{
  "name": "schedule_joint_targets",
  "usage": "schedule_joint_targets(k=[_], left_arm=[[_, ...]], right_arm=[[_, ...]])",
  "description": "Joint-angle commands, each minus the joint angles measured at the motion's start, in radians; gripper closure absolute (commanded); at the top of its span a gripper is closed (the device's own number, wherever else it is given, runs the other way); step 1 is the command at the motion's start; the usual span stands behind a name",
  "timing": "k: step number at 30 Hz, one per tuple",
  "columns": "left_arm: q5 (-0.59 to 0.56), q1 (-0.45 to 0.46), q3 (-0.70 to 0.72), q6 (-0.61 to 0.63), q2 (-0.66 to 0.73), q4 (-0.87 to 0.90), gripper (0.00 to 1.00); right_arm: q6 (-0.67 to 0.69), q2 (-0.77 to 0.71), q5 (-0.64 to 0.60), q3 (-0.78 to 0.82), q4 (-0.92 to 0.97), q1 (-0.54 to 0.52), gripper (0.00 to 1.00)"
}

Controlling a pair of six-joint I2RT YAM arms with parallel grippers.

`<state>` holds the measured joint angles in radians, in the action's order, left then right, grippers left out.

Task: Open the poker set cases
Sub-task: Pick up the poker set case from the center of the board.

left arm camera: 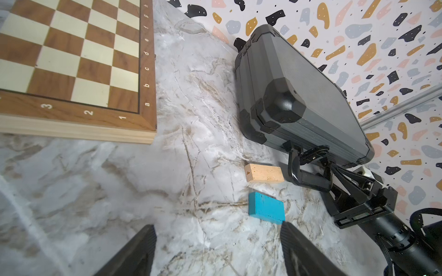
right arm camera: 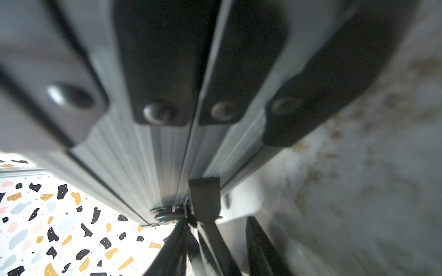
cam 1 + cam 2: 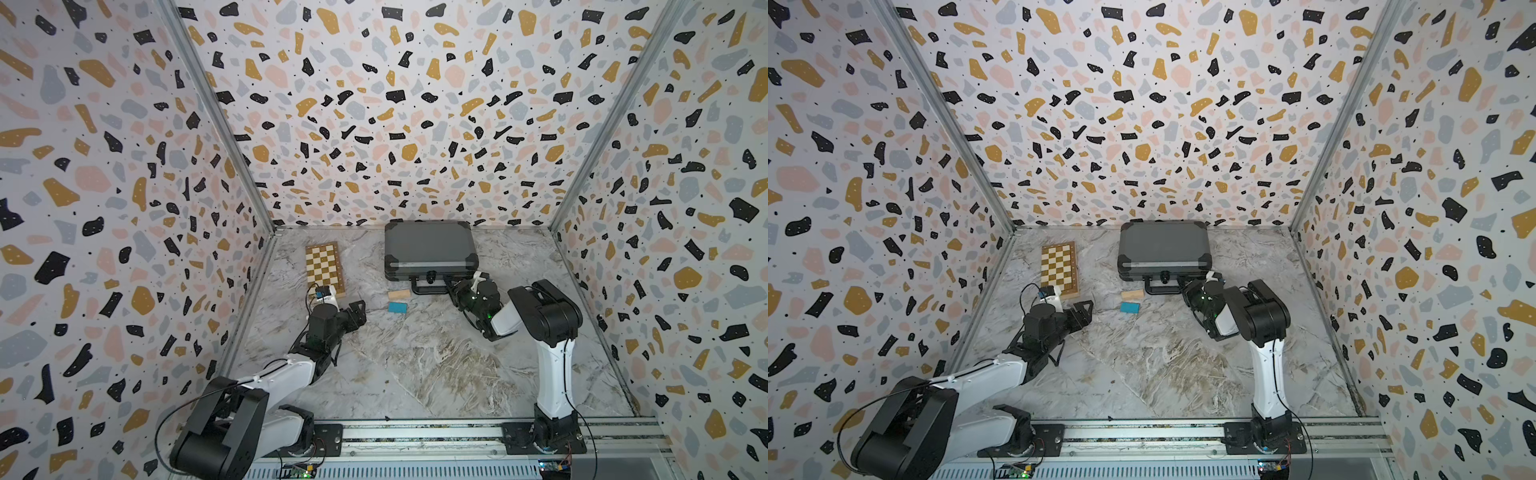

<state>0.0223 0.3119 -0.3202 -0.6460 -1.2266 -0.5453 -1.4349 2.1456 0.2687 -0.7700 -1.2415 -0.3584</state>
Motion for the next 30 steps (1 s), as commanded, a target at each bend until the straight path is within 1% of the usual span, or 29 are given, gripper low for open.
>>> schedule_joint_targets(k=[1, 2, 7, 9, 10, 12, 14, 15, 18, 20, 22, 25, 28, 30], left_arm=[[0.037, 0.022, -0.061, 0.042, -0.001, -0.041, 0.21], [0.036, 0.034, -0.075, 0.056, 0.004, -0.031, 0.22], [-0.037, 0.088, -0.132, 0.125, 0.008, -0.017, 0.23], [-0.066, 0.112, -0.175, 0.165, -0.006, 0.002, 0.23], [-0.076, 0.128, -0.203, 0.199, -0.017, 0.007, 0.23], [-0.088, 0.154, -0.251, 0.3, -0.041, 0.012, 0.23], [-0.065, 0.161, -0.288, 0.394, -0.068, 0.013, 0.22], [-0.06, 0.162, -0.297, 0.443, -0.074, 0.019, 0.21], [-0.107, 0.194, -0.33, 0.671, -0.103, 0.043, 0.16], [-0.118, 0.23, -0.375, 0.838, -0.132, 0.091, 0.11], [-0.163, 0.269, -0.416, 0.982, -0.167, 0.134, 0.06], [-0.168, 0.298, -0.434, 1.154, -0.217, 0.119, 0.05], [-0.111, 0.306, -0.438, 1.288, -0.259, 0.09, 0.08], [-0.11, 0.312, -0.455, 1.357, -0.3, 0.093, 0.11]], right_arm=[[-0.02, -0.003, -0.005, -0.016, 0.006, -0.011, 0.66], [-0.014, -0.003, -0.001, -0.019, 0.007, -0.013, 0.69], [0.017, -0.003, 0.009, -0.018, 0.021, -0.017, 0.7], [0.024, -0.004, 0.006, -0.014, 0.028, -0.017, 0.71], [0.025, -0.004, 0.006, -0.009, 0.029, -0.017, 0.73], [0.025, -0.007, 0.003, -0.003, 0.038, -0.017, 0.77], [0.025, -0.013, -0.003, 0.001, 0.048, -0.018, 0.85], [0.025, -0.015, -0.005, 0.002, 0.047, -0.017, 0.86], [0.023, -0.022, -0.012, 0.002, 0.055, -0.017, 0.88], [0.012, -0.023, -0.011, 0.0, 0.064, -0.017, 0.95], [-0.005, -0.025, -0.014, 0.005, 0.072, -0.017, 1.0], [-0.022, -0.028, -0.01, 0.003, 0.082, -0.017, 1.0], [-0.022, -0.036, 0.009, -0.009, 0.108, -0.016, 1.0], [-0.019, -0.041, 0.022, -0.014, 0.117, -0.016, 1.0]])
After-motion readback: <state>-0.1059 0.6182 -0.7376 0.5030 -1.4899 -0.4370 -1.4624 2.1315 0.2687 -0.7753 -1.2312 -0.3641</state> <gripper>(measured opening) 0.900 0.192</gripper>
